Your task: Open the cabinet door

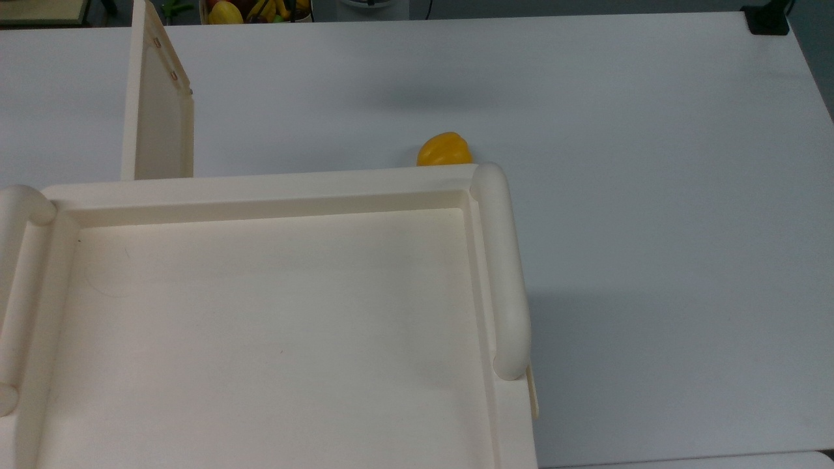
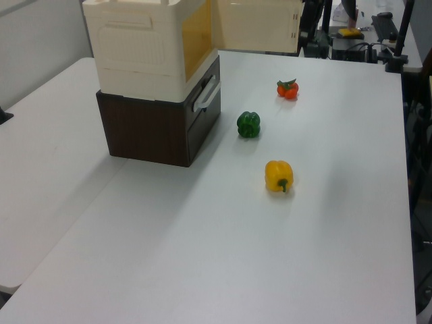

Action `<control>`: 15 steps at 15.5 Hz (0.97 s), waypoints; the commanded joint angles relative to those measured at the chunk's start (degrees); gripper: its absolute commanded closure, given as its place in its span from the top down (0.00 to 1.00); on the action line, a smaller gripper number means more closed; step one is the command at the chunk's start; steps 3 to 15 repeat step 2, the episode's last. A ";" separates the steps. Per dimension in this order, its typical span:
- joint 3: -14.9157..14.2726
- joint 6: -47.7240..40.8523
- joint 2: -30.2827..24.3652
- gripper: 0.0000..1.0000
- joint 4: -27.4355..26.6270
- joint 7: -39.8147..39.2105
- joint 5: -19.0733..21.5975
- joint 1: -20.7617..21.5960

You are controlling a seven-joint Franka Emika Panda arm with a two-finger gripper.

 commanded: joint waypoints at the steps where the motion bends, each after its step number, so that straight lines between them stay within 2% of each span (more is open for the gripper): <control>1: -0.54 1.15 0.21 1.00 -0.58 0.46 0.07 0.69; 15: -0.54 1.15 0.30 1.00 -0.49 0.38 0.07 0.78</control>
